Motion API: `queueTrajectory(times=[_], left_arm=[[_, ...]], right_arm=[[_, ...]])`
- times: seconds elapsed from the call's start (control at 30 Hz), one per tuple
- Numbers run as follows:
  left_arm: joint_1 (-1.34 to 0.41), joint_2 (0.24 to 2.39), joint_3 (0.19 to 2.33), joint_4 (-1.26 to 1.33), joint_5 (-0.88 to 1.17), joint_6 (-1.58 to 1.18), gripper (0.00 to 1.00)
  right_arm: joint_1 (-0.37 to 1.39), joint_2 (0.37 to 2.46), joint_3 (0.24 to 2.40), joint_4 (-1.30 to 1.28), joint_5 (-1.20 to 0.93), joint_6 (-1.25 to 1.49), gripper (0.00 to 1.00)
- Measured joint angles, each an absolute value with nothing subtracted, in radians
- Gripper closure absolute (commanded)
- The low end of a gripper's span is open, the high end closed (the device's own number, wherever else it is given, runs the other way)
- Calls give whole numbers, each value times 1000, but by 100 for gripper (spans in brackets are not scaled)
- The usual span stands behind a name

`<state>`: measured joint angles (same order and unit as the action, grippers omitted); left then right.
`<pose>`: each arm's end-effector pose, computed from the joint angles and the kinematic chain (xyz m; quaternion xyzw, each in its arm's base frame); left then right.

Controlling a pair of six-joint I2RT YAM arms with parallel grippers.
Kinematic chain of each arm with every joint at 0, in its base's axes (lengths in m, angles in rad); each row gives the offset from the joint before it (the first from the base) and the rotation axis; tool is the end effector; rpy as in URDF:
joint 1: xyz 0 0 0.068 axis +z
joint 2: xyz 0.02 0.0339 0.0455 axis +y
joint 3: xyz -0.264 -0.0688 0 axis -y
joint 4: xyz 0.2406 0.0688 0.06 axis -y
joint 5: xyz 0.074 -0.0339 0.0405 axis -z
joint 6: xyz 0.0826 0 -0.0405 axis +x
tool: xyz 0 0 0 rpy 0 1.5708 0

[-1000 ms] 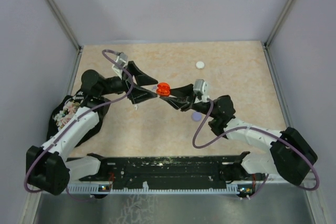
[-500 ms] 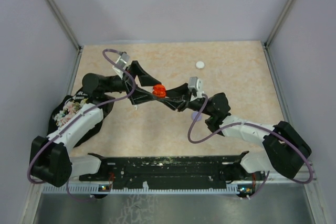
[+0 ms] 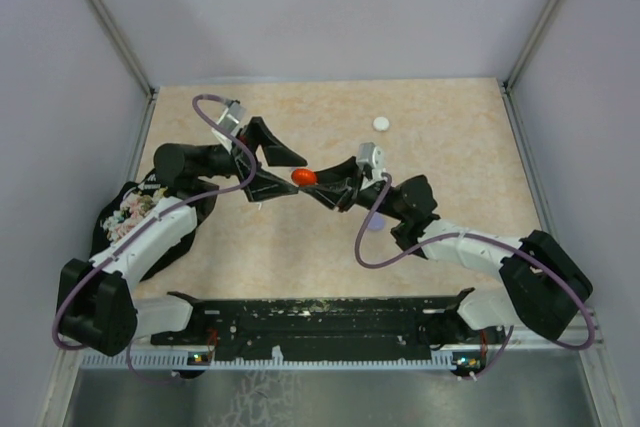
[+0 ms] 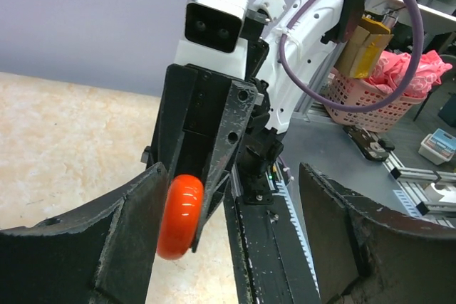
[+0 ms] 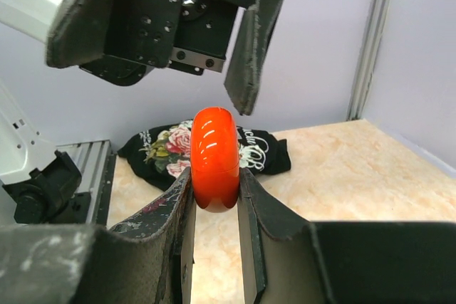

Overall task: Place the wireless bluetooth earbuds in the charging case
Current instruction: Close the charging case, then place the charging case at the center of the board.

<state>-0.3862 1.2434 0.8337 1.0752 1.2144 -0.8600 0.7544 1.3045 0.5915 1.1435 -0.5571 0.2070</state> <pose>0.2122 -0.1699 0.3862 0.4145 0.4696 -0.6336 0.4541 0.1907 0.2391 0.3163 -0.3631 0.4371 0.5058 0.6490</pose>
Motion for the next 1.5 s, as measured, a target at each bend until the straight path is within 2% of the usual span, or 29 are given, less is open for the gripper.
queueTrajectory(times=[0.2,0.37,0.57,0.83,1.07,1.33,1.5], left_arm=[[-386,1231,832,1050,1228,-852,21],[-386,1151,834,804,1180,-677,19],[-386,1058,868,352,961,-391,18],[-386,1002,868,13,648,-268,14],[-386,979,865,-146,418,-253,9],[-386,978,827,-237,235,-268,2],[-386,981,828,-272,160,-272,1]], right_arm=[[739,1304,591,1097,-509,211,100],[725,1277,588,957,-424,211,100],[691,1174,579,700,-290,238,100],[590,1073,548,371,-138,323,100],[436,1067,546,137,-105,413,100],[262,1041,479,62,-92,502,100],[187,1117,471,92,-145,572,100]])
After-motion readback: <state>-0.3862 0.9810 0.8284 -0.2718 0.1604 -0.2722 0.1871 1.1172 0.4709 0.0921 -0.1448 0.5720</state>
